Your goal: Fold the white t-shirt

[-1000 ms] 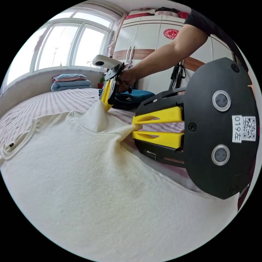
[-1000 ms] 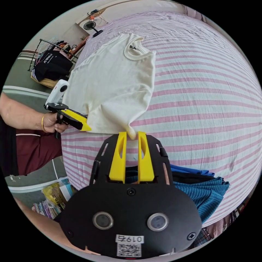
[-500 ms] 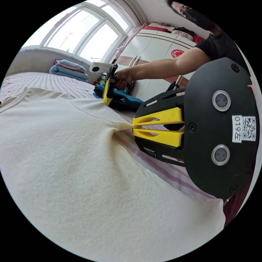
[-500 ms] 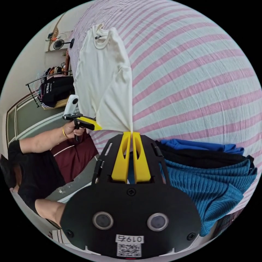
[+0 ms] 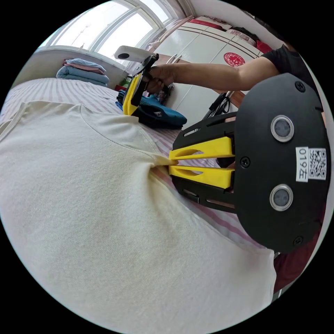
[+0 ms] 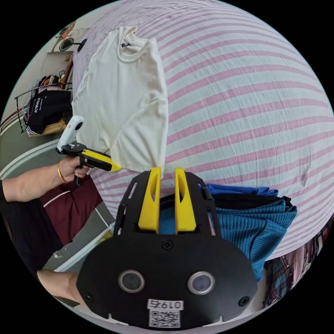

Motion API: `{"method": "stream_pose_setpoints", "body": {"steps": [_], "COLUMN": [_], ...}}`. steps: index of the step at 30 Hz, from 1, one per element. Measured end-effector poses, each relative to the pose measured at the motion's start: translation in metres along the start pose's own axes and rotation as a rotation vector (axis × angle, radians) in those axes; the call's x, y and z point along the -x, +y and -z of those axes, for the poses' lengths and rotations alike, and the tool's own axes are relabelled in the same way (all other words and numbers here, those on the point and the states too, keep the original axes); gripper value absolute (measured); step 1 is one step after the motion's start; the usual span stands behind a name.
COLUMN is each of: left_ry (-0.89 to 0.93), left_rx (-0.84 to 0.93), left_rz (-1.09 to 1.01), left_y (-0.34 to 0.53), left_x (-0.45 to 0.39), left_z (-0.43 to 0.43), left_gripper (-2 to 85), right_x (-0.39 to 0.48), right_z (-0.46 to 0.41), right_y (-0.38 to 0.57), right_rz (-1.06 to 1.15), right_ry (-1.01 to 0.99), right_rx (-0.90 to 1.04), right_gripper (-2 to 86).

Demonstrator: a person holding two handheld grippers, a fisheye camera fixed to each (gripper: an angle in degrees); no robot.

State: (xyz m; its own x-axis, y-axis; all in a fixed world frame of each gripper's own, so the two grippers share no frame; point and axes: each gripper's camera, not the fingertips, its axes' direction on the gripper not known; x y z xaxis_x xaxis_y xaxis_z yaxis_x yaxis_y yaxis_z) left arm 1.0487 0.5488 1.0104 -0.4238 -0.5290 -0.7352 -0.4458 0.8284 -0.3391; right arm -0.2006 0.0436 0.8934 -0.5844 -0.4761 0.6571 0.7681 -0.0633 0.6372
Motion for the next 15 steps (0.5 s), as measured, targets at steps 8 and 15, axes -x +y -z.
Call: {"method": "stream_pose_setpoints", "body": {"steps": [8, 15], "left_ry": [0.067, 0.042], "left_rx": [-0.007, 0.013], "left_rz": [0.040, -0.028], "left_y": [0.007, 0.034], "left_x": [-0.004, -0.009], "left_z": [-0.015, -0.028], "left_gripper": [3.8, 2.1], "right_x": [-0.009, 0.003], "right_z": [0.000, 0.015], "right_y": [-0.002, 0.017], "right_rz": [-0.145, -0.121], "right_ry": [-0.011, 0.031], "right_rx": [-0.125, -0.267], "right_gripper": [1.9, 3.5]}}
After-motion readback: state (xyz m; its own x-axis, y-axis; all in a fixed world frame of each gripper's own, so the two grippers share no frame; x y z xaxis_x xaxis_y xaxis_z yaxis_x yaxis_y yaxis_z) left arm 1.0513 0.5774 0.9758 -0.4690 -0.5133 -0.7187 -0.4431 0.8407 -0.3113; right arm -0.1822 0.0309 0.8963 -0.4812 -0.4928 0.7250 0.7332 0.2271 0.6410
